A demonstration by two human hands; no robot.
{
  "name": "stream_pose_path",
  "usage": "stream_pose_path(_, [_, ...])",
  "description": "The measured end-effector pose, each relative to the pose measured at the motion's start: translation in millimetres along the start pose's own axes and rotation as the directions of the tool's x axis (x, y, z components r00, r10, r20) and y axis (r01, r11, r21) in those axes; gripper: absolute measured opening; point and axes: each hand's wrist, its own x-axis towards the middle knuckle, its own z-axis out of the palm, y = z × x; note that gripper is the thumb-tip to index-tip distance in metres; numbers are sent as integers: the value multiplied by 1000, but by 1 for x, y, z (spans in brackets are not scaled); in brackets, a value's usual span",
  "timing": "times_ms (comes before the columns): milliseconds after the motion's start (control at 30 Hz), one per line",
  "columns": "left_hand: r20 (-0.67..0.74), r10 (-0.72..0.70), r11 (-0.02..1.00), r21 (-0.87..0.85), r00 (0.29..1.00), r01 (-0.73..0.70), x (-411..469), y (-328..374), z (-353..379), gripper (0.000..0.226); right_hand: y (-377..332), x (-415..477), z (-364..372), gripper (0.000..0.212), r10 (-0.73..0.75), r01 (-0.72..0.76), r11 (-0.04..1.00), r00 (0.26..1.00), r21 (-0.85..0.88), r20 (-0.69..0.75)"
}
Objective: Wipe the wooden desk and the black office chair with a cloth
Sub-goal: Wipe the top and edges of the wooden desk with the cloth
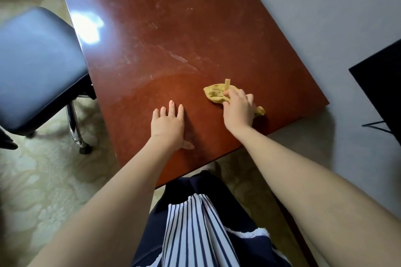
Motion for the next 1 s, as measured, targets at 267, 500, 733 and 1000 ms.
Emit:
stream_pose_path(267, [56, -14, 999, -41, 998, 17, 8, 3, -10, 125, 47, -73, 3, 31, -269, 275, 961, 954, 27, -130])
stream_pose_path(500, [32, -67, 995, -77, 997, 69, 6, 13, 3, 126, 131, -17, -35, 31, 98, -70, 990, 964, 122, -246])
stream_pose_path(733, [-48, -132, 990, -51, 990, 129, 3, 20, 9, 124, 149, 86, -57, 33, 262, -244, 964, 941, 106, -217])
stream_pose_path(1000, [-72, -169, 985, -52, 983, 165, 4, 28, 10, 128, 88, 113, -39, 33, 31, -31, 1000, 999, -3, 14])
